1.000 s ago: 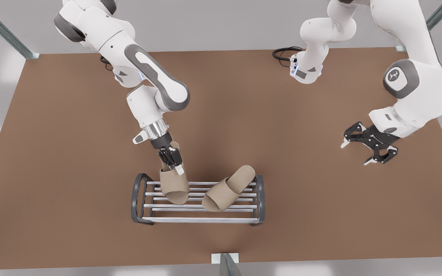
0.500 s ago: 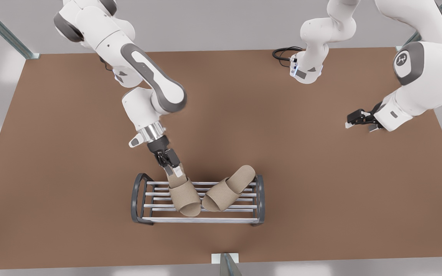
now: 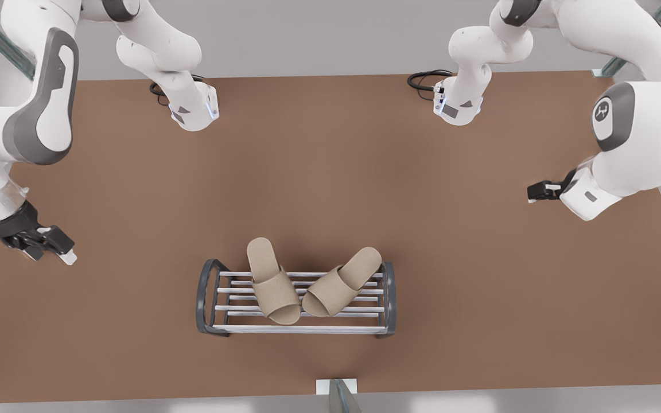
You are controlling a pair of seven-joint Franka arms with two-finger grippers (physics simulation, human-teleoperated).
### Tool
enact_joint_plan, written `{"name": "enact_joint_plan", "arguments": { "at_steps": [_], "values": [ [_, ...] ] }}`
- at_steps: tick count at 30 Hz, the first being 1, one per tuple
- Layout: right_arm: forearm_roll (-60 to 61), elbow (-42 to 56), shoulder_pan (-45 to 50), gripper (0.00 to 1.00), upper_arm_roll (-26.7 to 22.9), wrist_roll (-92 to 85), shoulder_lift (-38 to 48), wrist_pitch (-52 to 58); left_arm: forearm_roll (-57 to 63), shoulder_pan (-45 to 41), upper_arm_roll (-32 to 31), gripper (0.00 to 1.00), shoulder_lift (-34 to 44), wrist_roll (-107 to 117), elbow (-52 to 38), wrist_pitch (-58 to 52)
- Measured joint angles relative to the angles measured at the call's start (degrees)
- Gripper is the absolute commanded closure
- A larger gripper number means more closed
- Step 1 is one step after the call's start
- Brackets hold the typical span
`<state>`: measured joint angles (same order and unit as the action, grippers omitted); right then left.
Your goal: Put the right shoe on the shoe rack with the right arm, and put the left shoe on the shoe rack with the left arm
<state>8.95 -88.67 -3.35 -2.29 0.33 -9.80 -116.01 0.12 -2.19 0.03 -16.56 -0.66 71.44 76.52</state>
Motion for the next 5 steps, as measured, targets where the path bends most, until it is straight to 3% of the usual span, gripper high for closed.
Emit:
{"name": "enact_joint_plan", "arguments": {
  "at_steps": [2, 5],
  "values": [
    [-3.26, 1.72, 0.26, 0.0, 4.13, 0.4, -0.55, 7.38, 0.32, -0.04, -0.01, 0.0, -0.95, -0.34, -1.1, -1.07],
    [-6.02, 10.36, 0.02, 0.0, 6.0, 1.16, -6.39, 16.78, 0.56, -0.11, -0.33, 0.0, -2.11, -0.77, -1.48, -2.16]
  ]
}}
